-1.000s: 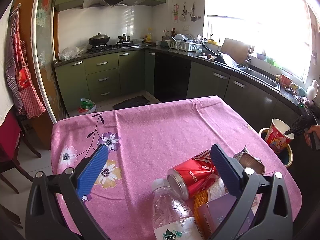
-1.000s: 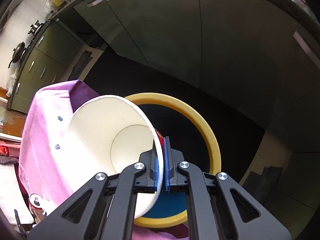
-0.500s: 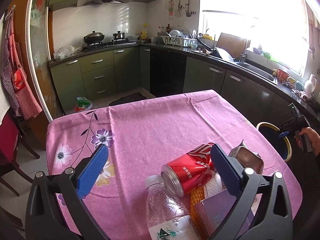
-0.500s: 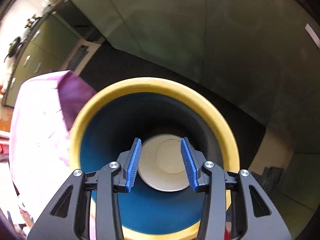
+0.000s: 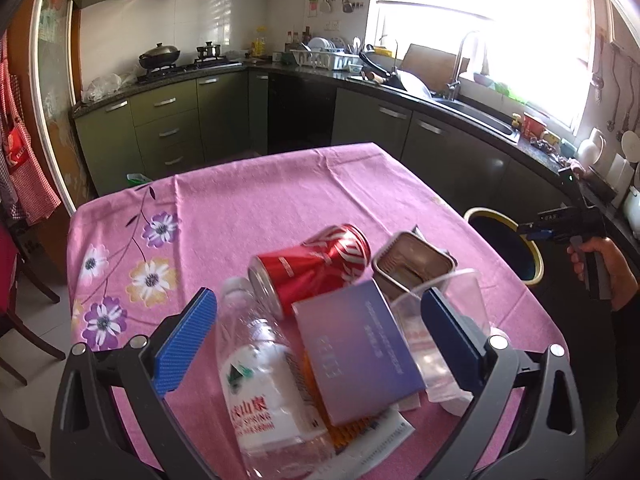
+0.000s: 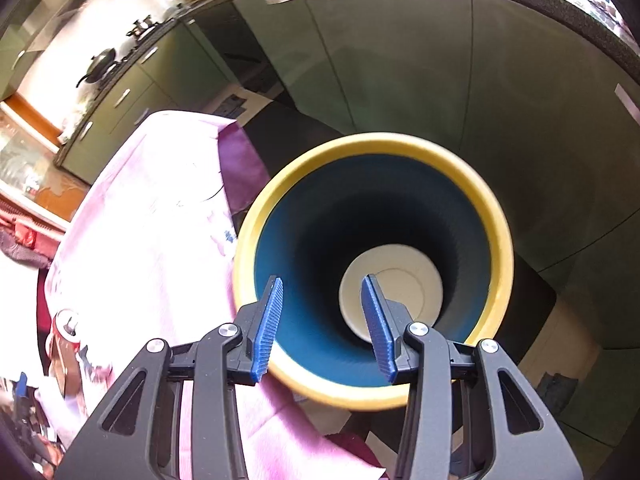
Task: Collect trash
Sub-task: 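Grasp the purple box with the left gripper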
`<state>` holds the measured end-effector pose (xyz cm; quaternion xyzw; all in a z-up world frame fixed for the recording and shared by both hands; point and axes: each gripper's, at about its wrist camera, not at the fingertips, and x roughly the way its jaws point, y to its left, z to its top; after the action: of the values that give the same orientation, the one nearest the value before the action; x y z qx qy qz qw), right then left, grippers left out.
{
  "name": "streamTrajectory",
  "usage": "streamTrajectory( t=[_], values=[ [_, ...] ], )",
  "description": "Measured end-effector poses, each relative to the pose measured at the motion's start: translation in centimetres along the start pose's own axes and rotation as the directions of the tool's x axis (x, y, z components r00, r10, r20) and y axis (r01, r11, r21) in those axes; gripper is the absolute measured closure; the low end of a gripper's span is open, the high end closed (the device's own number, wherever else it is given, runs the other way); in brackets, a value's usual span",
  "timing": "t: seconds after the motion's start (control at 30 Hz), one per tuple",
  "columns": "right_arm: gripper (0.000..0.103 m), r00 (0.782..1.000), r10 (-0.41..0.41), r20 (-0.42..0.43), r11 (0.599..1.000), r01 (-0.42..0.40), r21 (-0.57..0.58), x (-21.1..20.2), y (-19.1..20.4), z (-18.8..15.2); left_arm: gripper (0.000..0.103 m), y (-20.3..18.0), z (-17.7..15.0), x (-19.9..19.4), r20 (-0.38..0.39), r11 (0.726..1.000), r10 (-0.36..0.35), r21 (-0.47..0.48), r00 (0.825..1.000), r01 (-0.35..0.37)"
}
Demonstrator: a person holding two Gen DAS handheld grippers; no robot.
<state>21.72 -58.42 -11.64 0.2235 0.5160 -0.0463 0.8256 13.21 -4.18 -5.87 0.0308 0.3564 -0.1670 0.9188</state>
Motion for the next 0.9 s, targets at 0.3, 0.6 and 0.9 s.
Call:
streamTrajectory(
  t=[0.3,0.6,0.9],
  values=[
    [0.06,0.999,0.033,0.025,0.999,-0.032,-0.04,-2.7,0.3,-3.5,0.006,-1.6,-2.0,0.2,-0.012,0.999,0.03,-0.026,0.999,-0.031],
    [0.06,0.997,0.068,0.039,0.997,-0.066,-0.048,-2.8,0.8,-4.4,0.023,-2.2,-2.5,0.9,-0.047,0.998,0.059,-0.014,0.997,-0.06],
    [0.06,0.996,0.087,0.025,0.995,-0.086,-0.057,-2.3,1.2,-4.4,0.035,-2.2,-3.1,1.8,-0.091,0.999,0.046,-0.02,0.995,-0.048]
  ],
)
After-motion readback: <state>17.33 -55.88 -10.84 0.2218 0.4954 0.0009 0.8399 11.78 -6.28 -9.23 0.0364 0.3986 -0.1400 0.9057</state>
